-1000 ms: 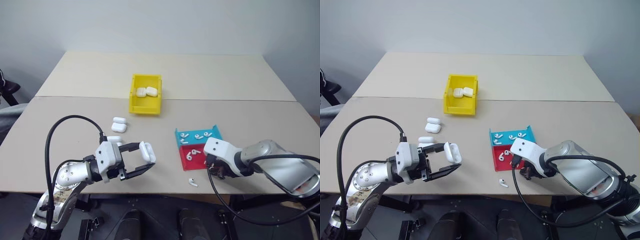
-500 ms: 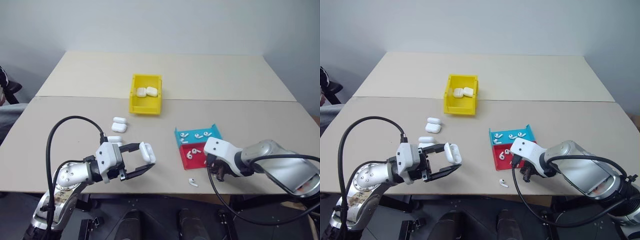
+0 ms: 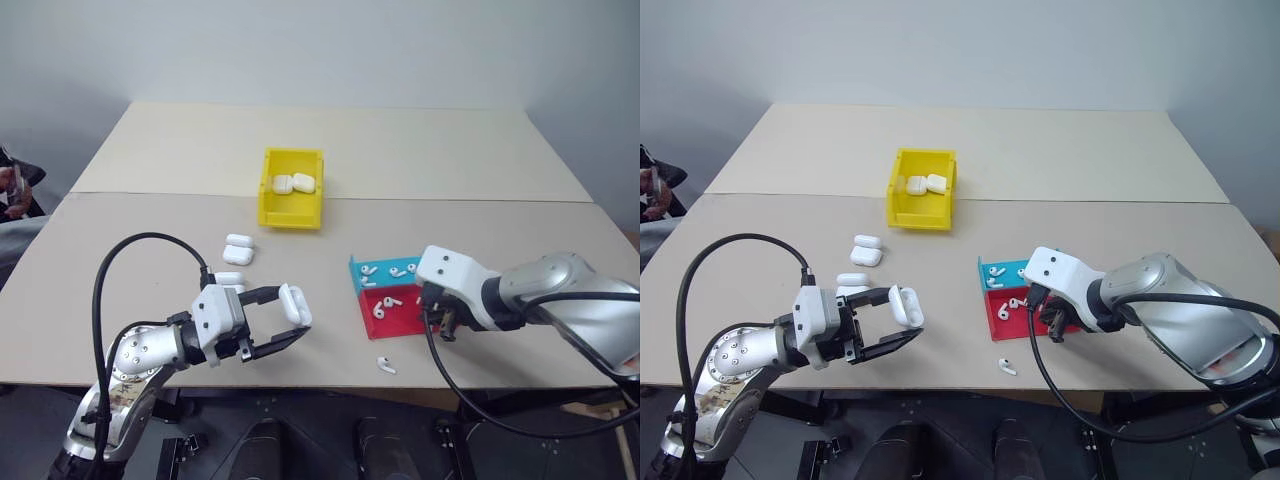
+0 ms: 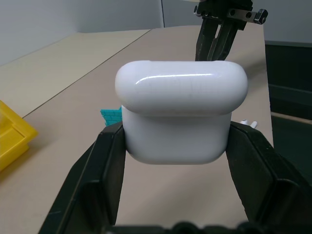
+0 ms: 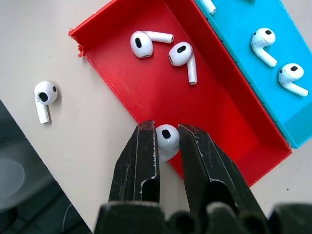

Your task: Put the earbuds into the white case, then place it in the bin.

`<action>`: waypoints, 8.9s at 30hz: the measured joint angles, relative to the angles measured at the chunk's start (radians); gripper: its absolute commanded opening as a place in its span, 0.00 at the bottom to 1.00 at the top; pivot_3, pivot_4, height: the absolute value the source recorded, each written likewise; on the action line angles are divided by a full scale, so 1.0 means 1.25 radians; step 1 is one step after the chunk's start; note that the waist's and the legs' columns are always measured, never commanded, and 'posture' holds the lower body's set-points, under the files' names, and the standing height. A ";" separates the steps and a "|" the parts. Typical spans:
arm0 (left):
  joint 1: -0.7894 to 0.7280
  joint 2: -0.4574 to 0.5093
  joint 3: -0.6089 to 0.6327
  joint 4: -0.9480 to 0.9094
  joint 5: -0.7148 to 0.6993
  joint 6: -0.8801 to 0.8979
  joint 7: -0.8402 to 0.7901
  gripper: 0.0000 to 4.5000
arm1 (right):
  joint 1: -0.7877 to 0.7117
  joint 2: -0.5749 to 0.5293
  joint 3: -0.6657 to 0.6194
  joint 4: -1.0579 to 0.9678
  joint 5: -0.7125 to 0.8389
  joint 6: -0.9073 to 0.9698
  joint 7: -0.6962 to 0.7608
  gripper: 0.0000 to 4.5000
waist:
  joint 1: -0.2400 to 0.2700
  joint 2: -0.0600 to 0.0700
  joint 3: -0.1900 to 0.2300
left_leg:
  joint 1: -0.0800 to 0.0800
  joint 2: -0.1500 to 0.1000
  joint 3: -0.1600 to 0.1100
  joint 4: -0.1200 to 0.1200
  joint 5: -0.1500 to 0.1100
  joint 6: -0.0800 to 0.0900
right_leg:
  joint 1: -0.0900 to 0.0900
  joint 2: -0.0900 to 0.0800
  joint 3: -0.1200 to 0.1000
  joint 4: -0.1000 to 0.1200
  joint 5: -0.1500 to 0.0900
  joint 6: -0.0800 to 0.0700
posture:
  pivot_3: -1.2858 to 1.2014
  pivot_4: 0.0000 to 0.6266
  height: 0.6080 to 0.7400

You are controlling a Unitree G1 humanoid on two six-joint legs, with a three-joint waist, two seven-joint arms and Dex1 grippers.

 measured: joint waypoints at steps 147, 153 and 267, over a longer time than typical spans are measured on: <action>-0.046 -0.040 0.006 0.053 -0.086 0.050 -0.105 0.62 | -0.456 0.339 0.193 1.236 -0.634 -1.325 0.537 0.45 | -0.023 0.001 0.001 | 0.002 0.000 0.000 -0.001 0.000 0.000 | 0.000 0.000 0.000 0.002 0.002 -0.001 | 0.52 0.24 1.00; -0.042 -0.039 0.003 0.035 -0.086 0.052 -0.093 0.62 | -0.475 0.378 0.195 1.315 -0.673 -1.389 0.510 0.45 | -0.025 0.001 0.001 | 0.002 0.000 0.000 -0.001 0.000 0.000 | 0.000 0.000 0.000 0.003 0.002 -0.001 | 0.52 0.24 1.00; -0.444 -0.190 -0.074 0.177 -0.217 0.139 -0.144 0.62 | 0.119 0.356 -0.512 0.068 0.726 -0.422 -0.106 0.15 | -0.006 0.001 0.000 | 0.000 -0.001 -0.002 0.000 0.000 0.000 | 0.001 0.002 0.000 0.000 0.002 0.000 | 0.52 0.24 1.00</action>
